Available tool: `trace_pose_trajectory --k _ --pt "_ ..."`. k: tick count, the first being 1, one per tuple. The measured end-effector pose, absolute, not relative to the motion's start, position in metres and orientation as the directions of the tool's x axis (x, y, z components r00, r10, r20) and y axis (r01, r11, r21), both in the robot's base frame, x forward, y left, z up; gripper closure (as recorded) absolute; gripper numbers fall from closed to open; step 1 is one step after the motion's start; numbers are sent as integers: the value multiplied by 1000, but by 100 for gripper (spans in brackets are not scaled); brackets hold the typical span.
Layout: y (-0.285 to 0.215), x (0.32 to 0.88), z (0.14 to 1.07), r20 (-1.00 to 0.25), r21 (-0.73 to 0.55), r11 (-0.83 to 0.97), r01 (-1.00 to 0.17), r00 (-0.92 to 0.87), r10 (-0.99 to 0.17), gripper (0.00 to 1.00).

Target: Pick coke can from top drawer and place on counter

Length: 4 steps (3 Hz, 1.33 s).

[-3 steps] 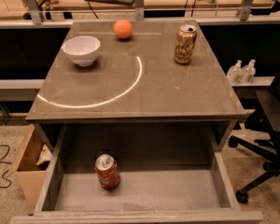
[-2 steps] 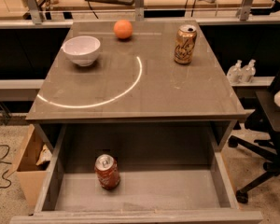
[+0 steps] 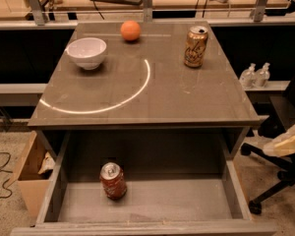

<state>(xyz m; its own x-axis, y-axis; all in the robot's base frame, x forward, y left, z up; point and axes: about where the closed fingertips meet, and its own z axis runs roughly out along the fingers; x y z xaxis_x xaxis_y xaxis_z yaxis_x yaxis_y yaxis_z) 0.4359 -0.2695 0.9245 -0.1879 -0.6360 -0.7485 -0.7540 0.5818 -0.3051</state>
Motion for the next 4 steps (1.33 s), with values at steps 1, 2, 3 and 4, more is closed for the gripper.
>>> trace_pose_trajectory --k 1,2,3,4 --pt "-251 428 895 -818 -270 541 -797 -107 -566 0" --pt "-243 415 873 -845 -257 483 -837 -48 -532 0" --pt "-241 402 861 -847 -256 444 -859 -23 -531 0" --pt "-234 404 857 -847 -250 436 -865 -23 -532 0"
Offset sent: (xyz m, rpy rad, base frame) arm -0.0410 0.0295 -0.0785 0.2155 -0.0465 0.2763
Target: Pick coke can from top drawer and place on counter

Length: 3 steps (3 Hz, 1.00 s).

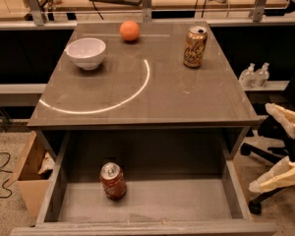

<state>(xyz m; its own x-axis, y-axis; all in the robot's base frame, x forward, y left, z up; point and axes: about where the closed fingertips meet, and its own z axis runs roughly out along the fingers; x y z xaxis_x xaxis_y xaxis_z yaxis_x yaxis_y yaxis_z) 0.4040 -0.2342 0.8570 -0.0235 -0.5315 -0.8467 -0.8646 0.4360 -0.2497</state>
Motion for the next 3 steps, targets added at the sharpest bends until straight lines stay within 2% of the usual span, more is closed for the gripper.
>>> trace_pose_trajectory --k 3 --pt "-158 391 774 -895 -128 364 -923 -50 -443 0"
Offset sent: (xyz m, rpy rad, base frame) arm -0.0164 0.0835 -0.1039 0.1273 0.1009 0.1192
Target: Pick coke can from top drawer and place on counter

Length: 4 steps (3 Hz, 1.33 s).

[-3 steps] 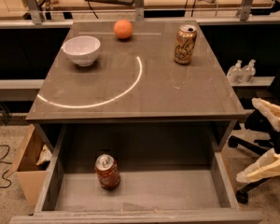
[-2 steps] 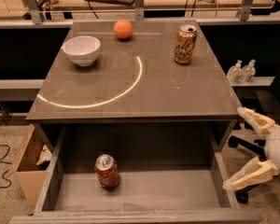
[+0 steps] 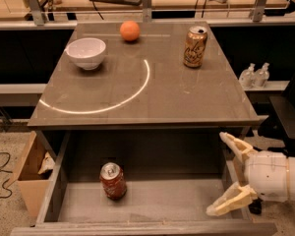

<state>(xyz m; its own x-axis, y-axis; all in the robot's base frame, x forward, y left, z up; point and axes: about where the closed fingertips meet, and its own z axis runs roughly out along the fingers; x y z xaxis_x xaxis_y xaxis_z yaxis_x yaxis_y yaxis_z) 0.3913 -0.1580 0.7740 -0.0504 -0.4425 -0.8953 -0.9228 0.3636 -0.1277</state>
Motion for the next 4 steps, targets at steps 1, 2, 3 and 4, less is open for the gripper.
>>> trace_pose_trajectory --k 1,2,3,4 --pt "-118 400 749 -897 -117 327 -938 -42 -441 0" --pt "-87 407 728 -899 -117 288 -950 -22 -438 0" --pt "-55 413 709 -913 -112 260 -959 -4 -409 0" --pt "-9 426 696 -924 -114 269 -956 3 -382 0"
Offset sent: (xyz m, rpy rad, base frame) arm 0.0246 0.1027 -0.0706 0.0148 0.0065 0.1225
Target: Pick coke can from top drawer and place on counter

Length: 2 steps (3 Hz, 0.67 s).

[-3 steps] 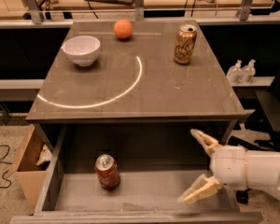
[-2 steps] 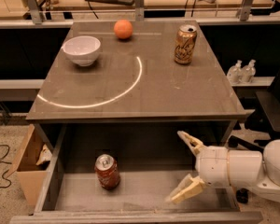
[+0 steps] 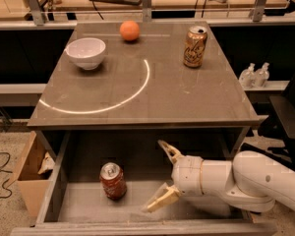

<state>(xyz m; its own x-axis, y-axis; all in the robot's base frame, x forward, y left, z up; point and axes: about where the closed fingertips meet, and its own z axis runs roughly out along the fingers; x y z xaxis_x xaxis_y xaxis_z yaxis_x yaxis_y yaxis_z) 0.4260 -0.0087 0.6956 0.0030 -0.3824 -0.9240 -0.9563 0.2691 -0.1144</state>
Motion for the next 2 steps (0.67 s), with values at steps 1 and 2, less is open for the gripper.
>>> trace_pose_trajectory --k 1,2 --pt "-8 426 696 -925 -114 268 -957 4 -381 0" --pt "10 432 697 -934 -111 234 -966 21 -358 0"
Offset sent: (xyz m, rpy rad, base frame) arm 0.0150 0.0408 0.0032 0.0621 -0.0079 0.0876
